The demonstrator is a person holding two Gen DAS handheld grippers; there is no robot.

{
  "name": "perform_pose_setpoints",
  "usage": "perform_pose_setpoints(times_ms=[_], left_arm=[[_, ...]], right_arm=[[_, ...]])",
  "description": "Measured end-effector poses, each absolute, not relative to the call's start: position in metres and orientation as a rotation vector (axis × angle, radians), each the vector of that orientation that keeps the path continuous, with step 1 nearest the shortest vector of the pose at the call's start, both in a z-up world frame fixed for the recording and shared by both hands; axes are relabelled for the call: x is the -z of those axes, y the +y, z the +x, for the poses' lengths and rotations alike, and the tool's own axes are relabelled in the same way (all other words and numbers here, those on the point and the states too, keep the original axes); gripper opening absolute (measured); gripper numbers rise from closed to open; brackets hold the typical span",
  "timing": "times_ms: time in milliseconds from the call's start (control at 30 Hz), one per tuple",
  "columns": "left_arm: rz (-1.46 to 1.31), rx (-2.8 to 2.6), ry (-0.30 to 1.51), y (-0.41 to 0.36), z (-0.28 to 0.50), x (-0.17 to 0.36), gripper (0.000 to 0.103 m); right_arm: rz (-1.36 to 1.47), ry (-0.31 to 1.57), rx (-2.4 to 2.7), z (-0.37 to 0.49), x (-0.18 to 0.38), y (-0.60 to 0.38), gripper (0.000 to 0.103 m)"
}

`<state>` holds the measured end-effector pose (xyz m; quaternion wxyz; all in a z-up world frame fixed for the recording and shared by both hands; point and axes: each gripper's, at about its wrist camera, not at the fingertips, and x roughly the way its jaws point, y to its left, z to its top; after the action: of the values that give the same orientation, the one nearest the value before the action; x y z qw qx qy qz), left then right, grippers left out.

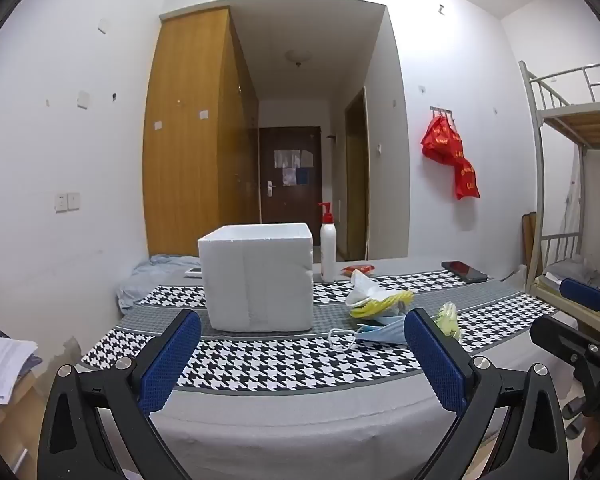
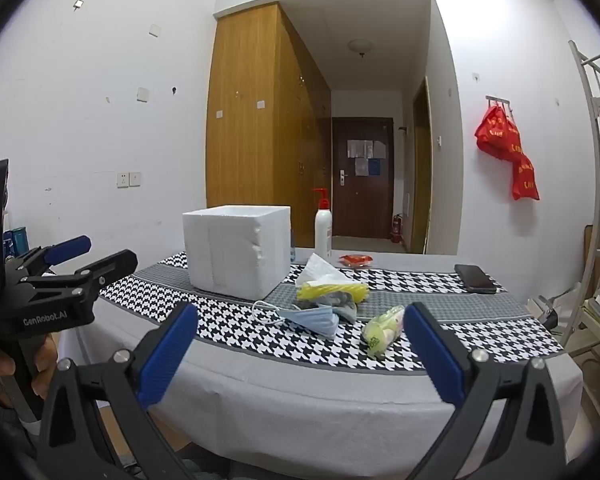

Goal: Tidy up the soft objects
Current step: 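Move both tools toward the blue face mask and green bread bag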

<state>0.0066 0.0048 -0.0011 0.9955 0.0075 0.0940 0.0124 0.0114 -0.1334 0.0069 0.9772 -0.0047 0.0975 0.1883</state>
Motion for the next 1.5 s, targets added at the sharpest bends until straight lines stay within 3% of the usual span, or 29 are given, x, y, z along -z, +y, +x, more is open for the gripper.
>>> perform_pose_setpoints(times_ms=[1033,1500], left_arm=[[0.008,-0.043,0.153,0.026,0.033,-0.001,0.102],[0.038,0.067,0.251,0.009,0.082,0.011,0.102]], right_arm=[[-0.023,0.259,-0.348,0.050,0.005,-0.126,0.103],[0.005,0.344,-0.297,0.095,0.018,-0.139,0.103]])
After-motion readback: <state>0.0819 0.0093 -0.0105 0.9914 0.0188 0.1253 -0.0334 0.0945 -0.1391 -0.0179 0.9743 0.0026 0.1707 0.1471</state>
